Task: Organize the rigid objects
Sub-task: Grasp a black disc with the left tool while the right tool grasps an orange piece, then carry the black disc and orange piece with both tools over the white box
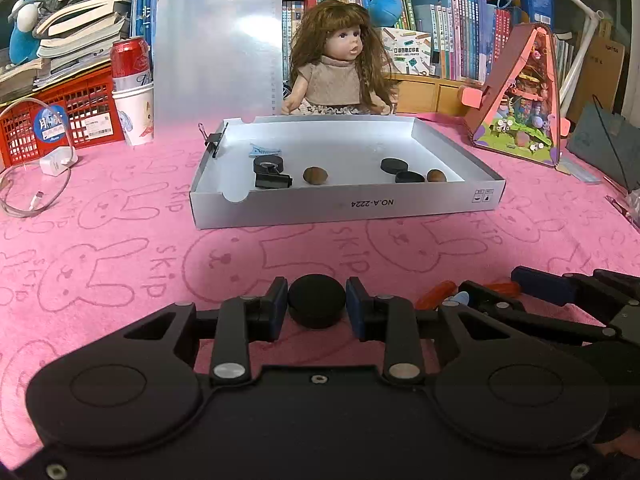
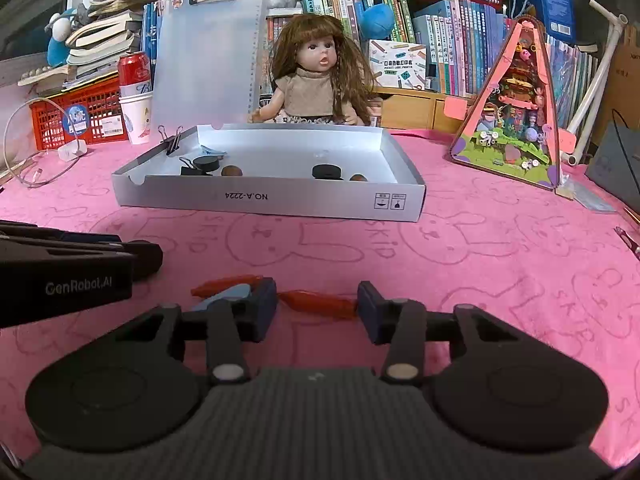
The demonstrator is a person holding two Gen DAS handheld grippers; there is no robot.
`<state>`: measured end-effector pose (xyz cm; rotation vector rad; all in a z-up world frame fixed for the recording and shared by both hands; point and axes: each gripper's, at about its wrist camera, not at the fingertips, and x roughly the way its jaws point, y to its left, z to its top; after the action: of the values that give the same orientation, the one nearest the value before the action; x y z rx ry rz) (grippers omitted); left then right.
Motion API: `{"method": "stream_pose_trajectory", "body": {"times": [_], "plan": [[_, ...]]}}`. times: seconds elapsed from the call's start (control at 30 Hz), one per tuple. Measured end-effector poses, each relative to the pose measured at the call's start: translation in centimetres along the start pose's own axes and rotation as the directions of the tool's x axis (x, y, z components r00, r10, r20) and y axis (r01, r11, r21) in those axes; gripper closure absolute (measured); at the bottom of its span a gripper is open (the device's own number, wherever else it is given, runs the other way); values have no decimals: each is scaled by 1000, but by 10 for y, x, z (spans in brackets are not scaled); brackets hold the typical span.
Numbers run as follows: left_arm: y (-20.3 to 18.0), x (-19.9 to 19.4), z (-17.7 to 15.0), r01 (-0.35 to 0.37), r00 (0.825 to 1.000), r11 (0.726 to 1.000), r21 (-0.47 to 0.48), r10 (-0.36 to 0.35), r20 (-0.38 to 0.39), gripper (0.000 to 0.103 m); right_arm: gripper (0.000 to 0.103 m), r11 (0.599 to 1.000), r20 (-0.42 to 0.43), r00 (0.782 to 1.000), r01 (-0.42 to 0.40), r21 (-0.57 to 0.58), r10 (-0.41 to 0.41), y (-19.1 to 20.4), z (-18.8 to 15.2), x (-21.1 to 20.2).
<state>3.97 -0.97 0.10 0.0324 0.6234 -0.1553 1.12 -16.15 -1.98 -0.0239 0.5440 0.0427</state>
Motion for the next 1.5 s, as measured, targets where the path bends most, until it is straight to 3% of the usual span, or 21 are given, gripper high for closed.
{"method": "stream_pose_trajectory", "body": {"times": [0.5,0.97,1.33,1.5], "plan": [[1,-1,17,10,1000,1000,-5,-10,22,73,54,1000,16,1000,-23,-15,24,-16,11,1],[17,24,83,45,998,998,-51,-42,50,73,54,996,26,997,-71,55,70,-53,68,25],[36,85,132,91,994,982,-166,-100,-44,73,54,985,-18,990,-135,108,137,-75,124,73],[38,114,147,96,989,975,-198,-115,-87,73,54,974,-90,979,-168,156,183,-82,142,108]]}}
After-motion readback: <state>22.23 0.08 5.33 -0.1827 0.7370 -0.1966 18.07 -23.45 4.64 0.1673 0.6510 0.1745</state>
